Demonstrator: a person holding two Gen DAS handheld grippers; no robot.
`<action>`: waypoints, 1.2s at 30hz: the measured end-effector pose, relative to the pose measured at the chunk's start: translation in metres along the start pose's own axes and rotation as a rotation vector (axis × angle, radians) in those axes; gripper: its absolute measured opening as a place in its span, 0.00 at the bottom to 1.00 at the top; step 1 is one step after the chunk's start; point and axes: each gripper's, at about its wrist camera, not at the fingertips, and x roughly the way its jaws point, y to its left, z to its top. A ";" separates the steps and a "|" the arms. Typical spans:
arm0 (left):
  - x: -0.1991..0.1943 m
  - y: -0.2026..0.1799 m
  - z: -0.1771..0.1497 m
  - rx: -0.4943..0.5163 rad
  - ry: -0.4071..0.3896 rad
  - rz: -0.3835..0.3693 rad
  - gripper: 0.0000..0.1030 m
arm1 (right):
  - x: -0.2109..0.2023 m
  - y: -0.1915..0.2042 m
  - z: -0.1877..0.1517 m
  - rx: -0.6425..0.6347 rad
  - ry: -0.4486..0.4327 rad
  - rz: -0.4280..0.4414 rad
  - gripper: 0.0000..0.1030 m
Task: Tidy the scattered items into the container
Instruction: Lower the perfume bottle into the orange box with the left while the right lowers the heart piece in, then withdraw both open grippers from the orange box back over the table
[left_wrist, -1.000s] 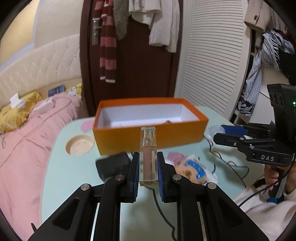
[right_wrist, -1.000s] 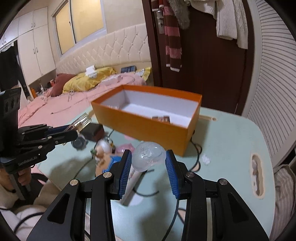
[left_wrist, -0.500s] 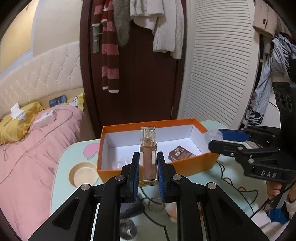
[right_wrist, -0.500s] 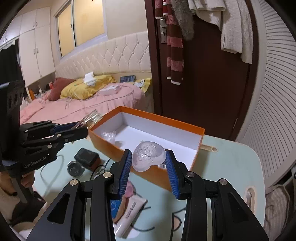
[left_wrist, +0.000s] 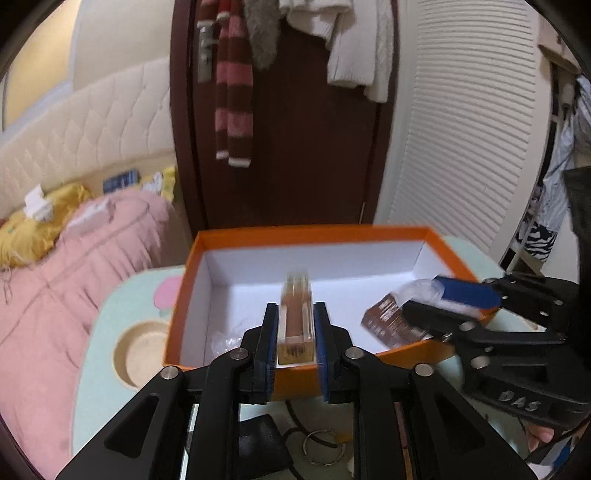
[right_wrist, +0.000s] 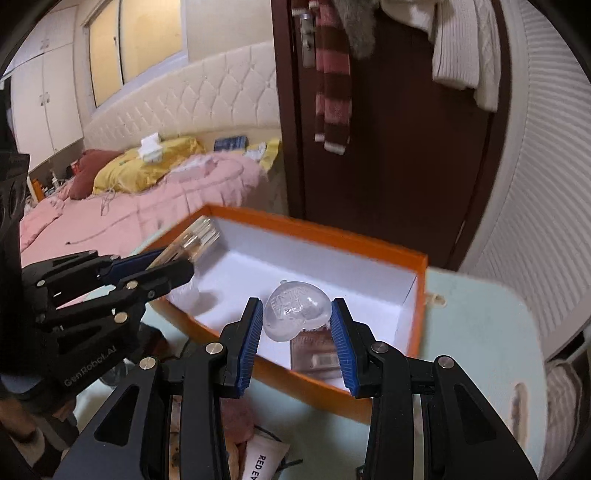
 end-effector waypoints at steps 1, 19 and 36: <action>0.000 0.001 -0.001 -0.003 -0.009 0.024 0.50 | 0.001 -0.002 -0.002 0.009 -0.011 0.001 0.40; -0.018 0.000 -0.013 -0.028 -0.030 -0.020 0.62 | -0.005 -0.021 -0.011 0.000 -0.054 -0.084 0.68; -0.098 -0.003 -0.083 -0.036 0.017 -0.034 0.78 | -0.091 -0.011 -0.080 0.086 0.022 -0.085 0.68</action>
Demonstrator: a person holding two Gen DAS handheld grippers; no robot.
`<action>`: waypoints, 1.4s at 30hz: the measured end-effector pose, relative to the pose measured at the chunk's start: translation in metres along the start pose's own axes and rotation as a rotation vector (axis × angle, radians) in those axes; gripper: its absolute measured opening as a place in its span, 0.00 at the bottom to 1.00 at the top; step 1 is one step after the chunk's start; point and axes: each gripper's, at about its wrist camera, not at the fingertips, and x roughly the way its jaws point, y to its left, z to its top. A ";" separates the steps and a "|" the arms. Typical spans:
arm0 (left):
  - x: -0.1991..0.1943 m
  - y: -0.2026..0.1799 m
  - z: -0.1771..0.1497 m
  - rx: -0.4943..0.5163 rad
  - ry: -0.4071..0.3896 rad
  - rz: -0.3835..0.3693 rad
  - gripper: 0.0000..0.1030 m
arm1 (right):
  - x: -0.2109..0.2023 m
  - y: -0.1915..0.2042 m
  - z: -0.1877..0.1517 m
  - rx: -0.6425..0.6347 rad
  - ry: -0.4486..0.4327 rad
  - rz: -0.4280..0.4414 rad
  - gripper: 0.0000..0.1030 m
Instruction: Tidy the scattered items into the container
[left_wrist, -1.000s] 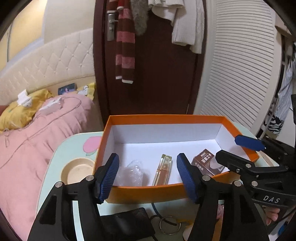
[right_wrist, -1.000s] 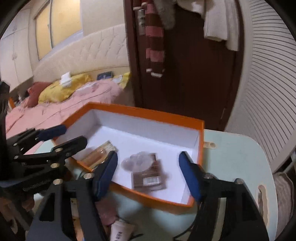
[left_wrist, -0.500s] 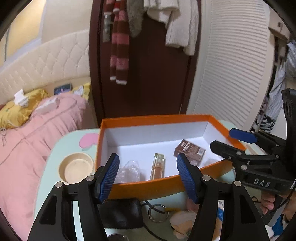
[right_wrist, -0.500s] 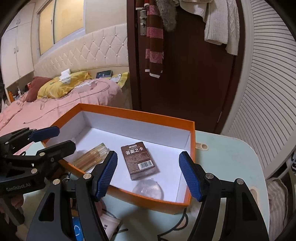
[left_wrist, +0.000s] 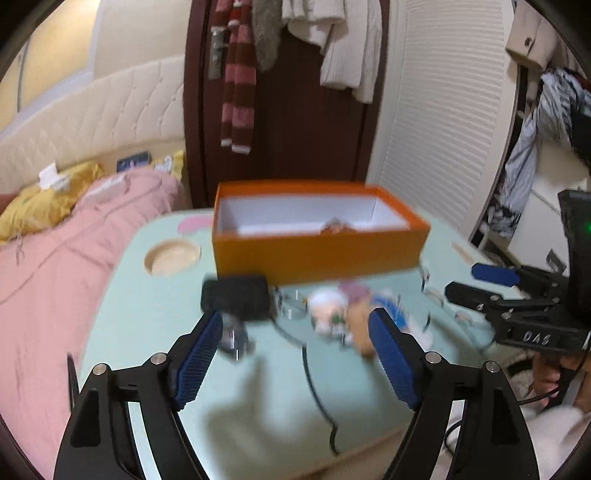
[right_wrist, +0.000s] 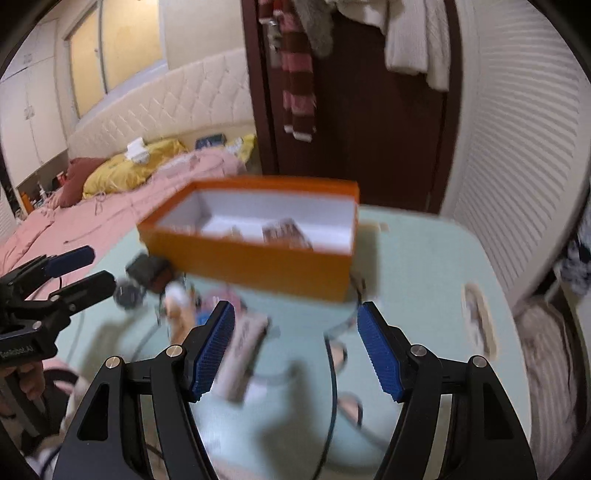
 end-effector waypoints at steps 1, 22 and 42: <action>0.004 0.000 -0.006 -0.004 0.020 0.009 0.78 | 0.001 -0.001 -0.005 0.000 0.018 -0.006 0.68; 0.044 -0.004 -0.029 0.021 0.176 0.098 1.00 | 0.049 -0.014 -0.034 -0.004 0.237 -0.067 1.00; 0.044 -0.006 -0.029 0.033 0.176 0.095 1.00 | 0.042 -0.013 -0.023 -0.026 0.220 -0.048 1.00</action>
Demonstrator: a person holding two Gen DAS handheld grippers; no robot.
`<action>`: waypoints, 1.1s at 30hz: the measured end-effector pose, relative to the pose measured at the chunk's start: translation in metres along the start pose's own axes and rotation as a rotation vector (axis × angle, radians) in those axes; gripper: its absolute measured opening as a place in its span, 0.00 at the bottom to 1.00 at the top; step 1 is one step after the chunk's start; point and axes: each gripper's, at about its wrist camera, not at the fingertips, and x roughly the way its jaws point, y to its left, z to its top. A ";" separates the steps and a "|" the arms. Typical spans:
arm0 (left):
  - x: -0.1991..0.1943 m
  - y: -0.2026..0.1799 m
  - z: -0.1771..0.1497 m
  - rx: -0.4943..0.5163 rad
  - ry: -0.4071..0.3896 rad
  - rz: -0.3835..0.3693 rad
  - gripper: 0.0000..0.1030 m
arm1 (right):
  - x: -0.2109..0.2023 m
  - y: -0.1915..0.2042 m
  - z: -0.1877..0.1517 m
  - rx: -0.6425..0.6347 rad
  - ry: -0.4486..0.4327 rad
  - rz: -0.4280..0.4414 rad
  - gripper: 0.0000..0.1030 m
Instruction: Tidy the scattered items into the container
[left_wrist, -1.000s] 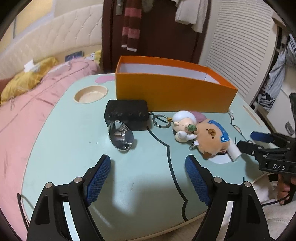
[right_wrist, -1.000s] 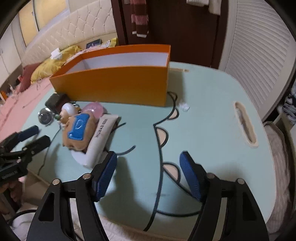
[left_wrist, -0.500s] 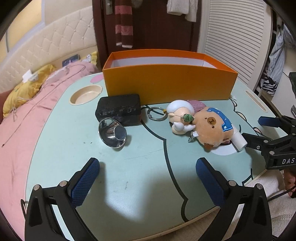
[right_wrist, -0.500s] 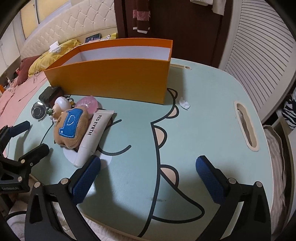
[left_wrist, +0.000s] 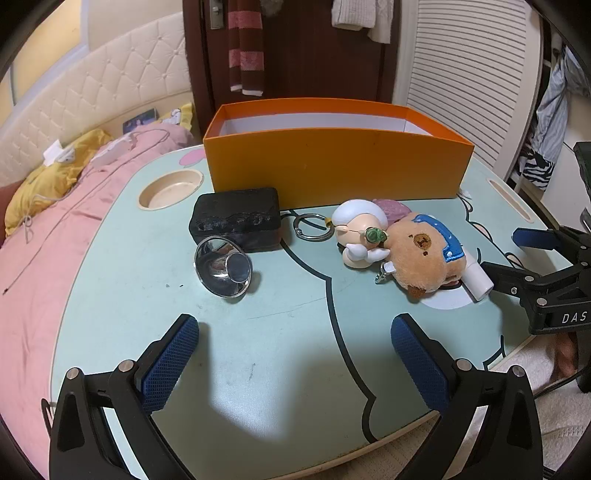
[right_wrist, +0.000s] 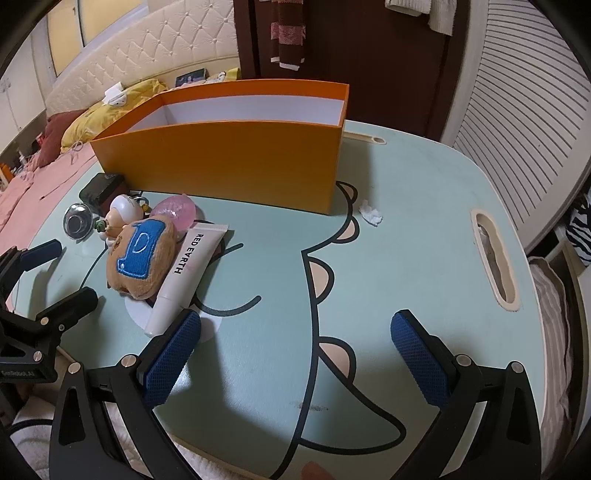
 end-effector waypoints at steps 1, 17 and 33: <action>0.000 0.000 0.000 0.001 -0.001 0.000 1.00 | 0.000 0.000 0.000 0.001 -0.001 -0.001 1.00; 0.000 0.003 0.001 0.002 -0.002 -0.004 1.00 | 0.019 0.023 0.043 0.126 0.034 -0.093 1.00; 0.001 0.001 0.001 0.005 -0.002 -0.003 1.00 | 0.027 0.021 0.039 0.033 -0.106 -0.028 1.00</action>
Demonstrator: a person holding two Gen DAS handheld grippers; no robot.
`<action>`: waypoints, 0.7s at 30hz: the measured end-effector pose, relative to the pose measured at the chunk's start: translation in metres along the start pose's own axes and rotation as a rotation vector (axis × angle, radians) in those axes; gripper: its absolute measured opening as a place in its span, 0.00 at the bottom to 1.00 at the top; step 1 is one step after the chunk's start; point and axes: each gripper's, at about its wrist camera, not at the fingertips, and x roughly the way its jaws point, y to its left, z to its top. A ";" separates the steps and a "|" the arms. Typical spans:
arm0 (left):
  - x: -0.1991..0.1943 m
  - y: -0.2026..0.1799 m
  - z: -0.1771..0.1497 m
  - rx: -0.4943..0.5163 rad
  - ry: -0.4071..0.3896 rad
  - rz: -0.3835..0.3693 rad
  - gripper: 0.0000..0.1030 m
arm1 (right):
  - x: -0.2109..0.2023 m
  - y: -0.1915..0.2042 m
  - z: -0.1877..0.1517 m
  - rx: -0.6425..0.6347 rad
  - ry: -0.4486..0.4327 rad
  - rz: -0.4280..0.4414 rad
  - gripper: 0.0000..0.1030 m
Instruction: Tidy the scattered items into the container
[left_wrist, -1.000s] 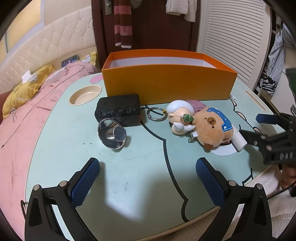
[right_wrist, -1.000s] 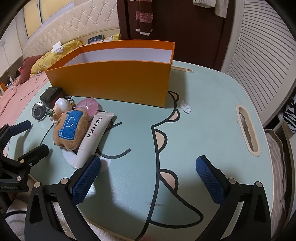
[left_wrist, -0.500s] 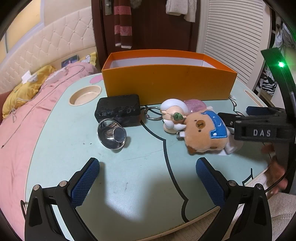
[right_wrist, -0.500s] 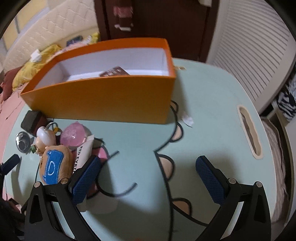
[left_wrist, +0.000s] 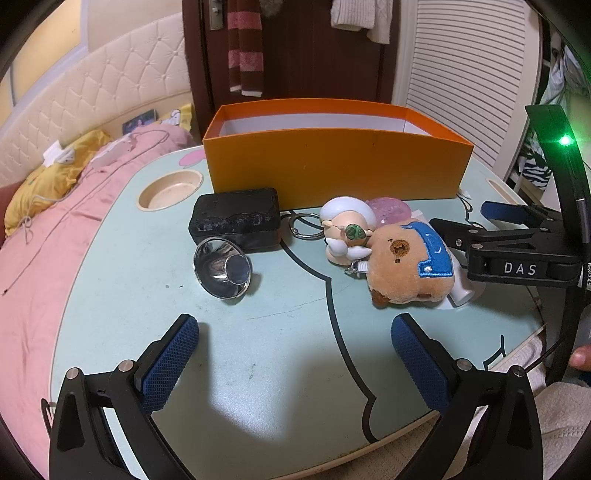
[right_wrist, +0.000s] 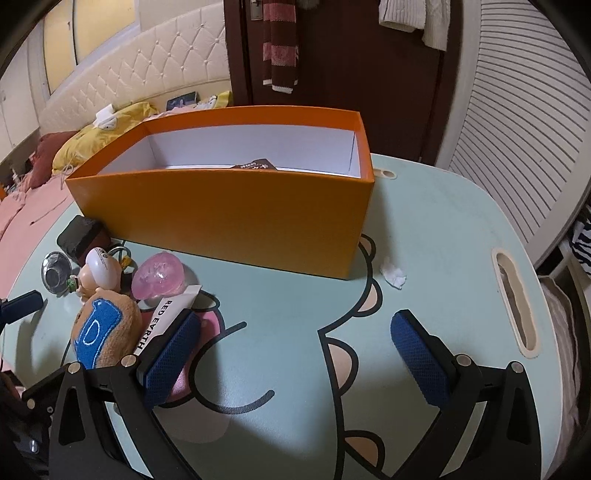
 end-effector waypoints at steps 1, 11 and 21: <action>0.000 0.001 0.000 0.001 0.000 0.000 1.00 | 0.000 0.000 0.000 -0.001 -0.001 0.001 1.00; 0.000 -0.001 -0.001 -0.001 -0.002 0.001 1.00 | 0.003 -0.008 -0.007 -0.004 -0.007 0.006 1.00; -0.001 -0.002 -0.002 -0.001 -0.004 0.002 1.00 | -0.001 -0.002 -0.012 -0.003 -0.010 -0.001 1.00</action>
